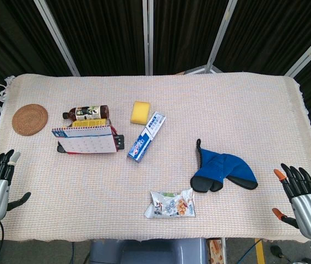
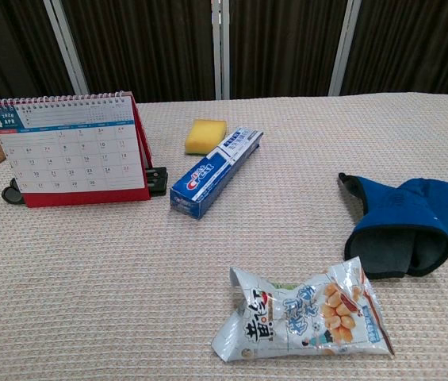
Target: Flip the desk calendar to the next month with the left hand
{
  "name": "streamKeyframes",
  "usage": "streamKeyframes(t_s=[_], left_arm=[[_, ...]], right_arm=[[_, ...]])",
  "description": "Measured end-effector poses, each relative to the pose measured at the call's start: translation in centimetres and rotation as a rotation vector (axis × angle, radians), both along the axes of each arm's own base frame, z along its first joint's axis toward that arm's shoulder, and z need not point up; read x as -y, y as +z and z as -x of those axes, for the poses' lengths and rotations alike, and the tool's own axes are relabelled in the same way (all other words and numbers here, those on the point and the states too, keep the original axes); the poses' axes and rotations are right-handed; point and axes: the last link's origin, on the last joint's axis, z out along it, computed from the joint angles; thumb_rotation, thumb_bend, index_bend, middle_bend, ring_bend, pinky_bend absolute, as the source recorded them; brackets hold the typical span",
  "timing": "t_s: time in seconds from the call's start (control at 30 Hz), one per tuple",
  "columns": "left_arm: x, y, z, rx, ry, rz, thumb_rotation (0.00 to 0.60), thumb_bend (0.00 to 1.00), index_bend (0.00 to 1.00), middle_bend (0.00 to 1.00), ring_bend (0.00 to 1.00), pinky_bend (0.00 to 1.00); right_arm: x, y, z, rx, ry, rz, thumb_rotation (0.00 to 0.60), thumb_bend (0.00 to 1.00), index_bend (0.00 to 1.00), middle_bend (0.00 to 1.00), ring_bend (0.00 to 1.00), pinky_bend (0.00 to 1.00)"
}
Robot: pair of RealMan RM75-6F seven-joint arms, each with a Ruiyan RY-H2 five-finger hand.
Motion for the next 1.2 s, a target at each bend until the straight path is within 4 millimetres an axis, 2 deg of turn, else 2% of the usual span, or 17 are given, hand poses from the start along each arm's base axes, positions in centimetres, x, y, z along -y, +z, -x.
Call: streamKeyframes(t_s=[0.47, 0.57, 0.6, 0.67, 0.7, 0.73, 0.8, 1.0, 1.2], left_arm=[[0.0, 0.0, 0.2, 0.005, 0.009, 0.002, 0.6, 0.08, 0.0, 0.0, 0.0, 0.0], [-0.1, -0.1, 0.2, 0.01, 0.011, 0.009, 0.6, 0.12, 0.0, 0.0, 0.01, 0.01], [-0.2, -0.1, 0.2, 0.014, 0.011, 0.01, 0.6, 0.16, 0.0, 0.04, 0.06, 0.06], [-0.4, -0.2, 0.3, 0.017, 0.015, 0.012, 0.6, 0.28, 0.0, 0.25, 0.28, 0.25], [-0.5, -0.2, 0.3, 0.024, 0.019, 0.012, 0.6, 0.35, 0.0, 0.44, 0.45, 0.39], [-0.6, -0.3, 0.3, 0.031, 0.023, 0.01, 0.6, 0.4, 0.0, 0.58, 0.56, 0.49], [-1.0, -0.4, 0.3, 0.055, 0.036, 0.002, 0.6, 0.49, 0.0, 0.69, 0.66, 0.57], [-2.3, -1.6, 0.6, 0.175, 0.127, 0.046, 0.6, 0.66, 0.0, 0.74, 0.73, 0.64], [-4.0, -3.7, 1.0, 0.29, 0.25, 0.165, 0.6, 0.72, 0.0, 0.76, 0.75, 0.66]], right_arm=[[-0.1, 0.0, -0.2, 0.005, 0.01, 0.0, 0.6, 0.04, 0.0, 0.0, 0.0, 0.0], [0.0, 0.0, -0.2, 0.007, 0.005, 0.001, 0.6, 0.04, 0.0, 0.0, 0.0, 0.0], [0.1, 0.0, -0.2, 0.008, 0.004, 0.001, 0.6, 0.04, 0.0, 0.0, 0.0, 0.0], [0.1, 0.1, -0.1, 0.009, 0.001, 0.001, 0.6, 0.04, 0.0, 0.0, 0.0, 0.0], [0.1, 0.1, -0.1, 0.01, 0.001, 0.001, 0.6, 0.04, 0.0, 0.0, 0.0, 0.0], [0.1, 0.1, -0.1, 0.011, 0.001, 0.001, 0.6, 0.04, 0.0, 0.0, 0.0, 0.0], [0.1, 0.1, -0.1, 0.014, 0.001, -0.001, 0.6, 0.04, 0.0, 0.0, 0.0, 0.0], [0.0, 0.3, -0.1, 0.021, 0.002, -0.001, 0.6, 0.04, 0.0, 0.0, 0.0, 0.0], [0.0, 0.5, -0.2, 0.028, 0.001, 0.001, 0.6, 0.04, 0.0, 0.0, 0.0, 0.0]])
